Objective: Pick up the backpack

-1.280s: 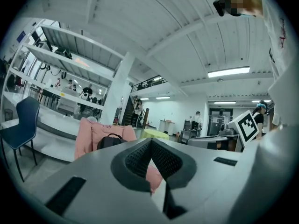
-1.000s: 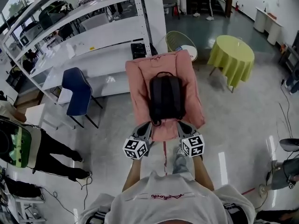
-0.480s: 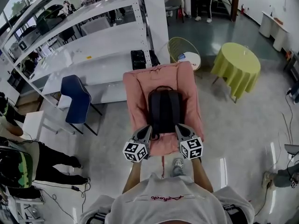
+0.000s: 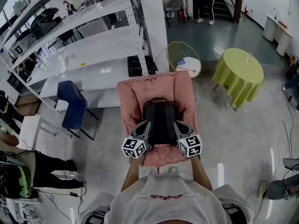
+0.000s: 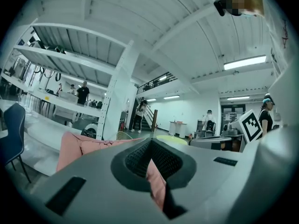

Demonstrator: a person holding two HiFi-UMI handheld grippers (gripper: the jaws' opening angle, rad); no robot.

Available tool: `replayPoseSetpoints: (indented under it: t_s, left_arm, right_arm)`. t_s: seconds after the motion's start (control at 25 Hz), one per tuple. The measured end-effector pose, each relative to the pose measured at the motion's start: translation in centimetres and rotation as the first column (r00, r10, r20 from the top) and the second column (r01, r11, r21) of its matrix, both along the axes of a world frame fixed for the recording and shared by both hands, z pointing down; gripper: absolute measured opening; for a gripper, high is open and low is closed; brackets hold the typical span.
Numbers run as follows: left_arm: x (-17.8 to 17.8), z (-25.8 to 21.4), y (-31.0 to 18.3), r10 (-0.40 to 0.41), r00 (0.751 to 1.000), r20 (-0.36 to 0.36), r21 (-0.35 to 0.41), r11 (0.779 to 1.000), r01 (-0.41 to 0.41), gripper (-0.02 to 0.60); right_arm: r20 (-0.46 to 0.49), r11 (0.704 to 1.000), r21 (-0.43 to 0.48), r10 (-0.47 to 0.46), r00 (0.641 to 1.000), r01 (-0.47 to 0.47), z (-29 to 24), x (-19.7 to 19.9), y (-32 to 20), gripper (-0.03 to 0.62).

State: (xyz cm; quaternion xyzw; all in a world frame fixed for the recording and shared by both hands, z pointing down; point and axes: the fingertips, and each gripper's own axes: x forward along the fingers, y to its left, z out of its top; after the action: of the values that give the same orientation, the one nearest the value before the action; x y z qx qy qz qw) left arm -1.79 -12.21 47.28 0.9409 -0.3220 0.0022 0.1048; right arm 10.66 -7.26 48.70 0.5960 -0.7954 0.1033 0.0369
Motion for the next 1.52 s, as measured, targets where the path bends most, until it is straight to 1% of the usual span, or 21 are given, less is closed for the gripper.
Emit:
replayPoseSetpoints:
  t_s: [0.12, 0.24, 0.44, 0.64, 0.88, 1.0, 1.16, 1.52]
  left_arm:
    - [1.3, 0.0, -1.9, -0.011, 1.000, 0.009, 0.005, 1.000, 0.011, 0.009]
    - [1.7, 0.2, -3.2, -0.028, 0.999, 0.017, 0.009, 1.000, 0.028, 0.009]
    - [1.7, 0.5, -4.3, -0.047, 0.999, 0.019, 0.002, 0.999, 0.047, 0.008]
    - [1.4, 1.5, -5.0, -0.043, 0.999, 0.018, -0.011, 0.999, 0.043, 0.009]
    - [0.6, 2.1, -6.7, -0.022, 1.000, 0.008, -0.027, 0.999, 0.022, 0.009]
    - [-0.3, 2.5, -8.2, -0.007, 1.000, 0.001, -0.040, 0.999, 0.007, 0.009]
    - [-1.4, 3.4, -11.0, 0.032, 0.999, -0.013, -0.055, 0.998, -0.033, 0.009]
    - [-4.5, 1.3, -19.0, 0.096, 0.994, -0.059, -0.013, 0.995, -0.097, 0.009]
  right_arm:
    - [0.004, 1.000, -0.004, -0.010, 1.000, 0.010, 0.3, 1.5, -1.8, 0.018]
    - [0.006, 0.999, -0.015, -0.028, 1.000, 0.028, 0.9, 2.1, -3.0, 0.017]
    - [0.004, 0.997, -0.042, -0.065, 0.998, 0.065, 2.0, 1.7, -3.9, 0.018]
    - [-0.001, 0.996, -0.053, -0.079, 0.997, 0.079, 2.6, 0.9, -4.8, 0.018]
    - [-0.008, 0.996, -0.065, -0.056, 0.998, 0.056, 2.8, 0.2, -6.5, 0.018]
    - [-0.007, 0.996, -0.085, -0.042, 0.999, 0.041, 3.4, -0.9, -7.8, 0.018]
    - [-0.018, 0.995, -0.097, -0.010, 1.000, 0.008, 4.0, -2.7, -10.5, 0.018]
    - [-0.066, 0.996, -0.059, 0.056, 0.996, -0.060, 2.0, -6.4, -17.7, 0.018]
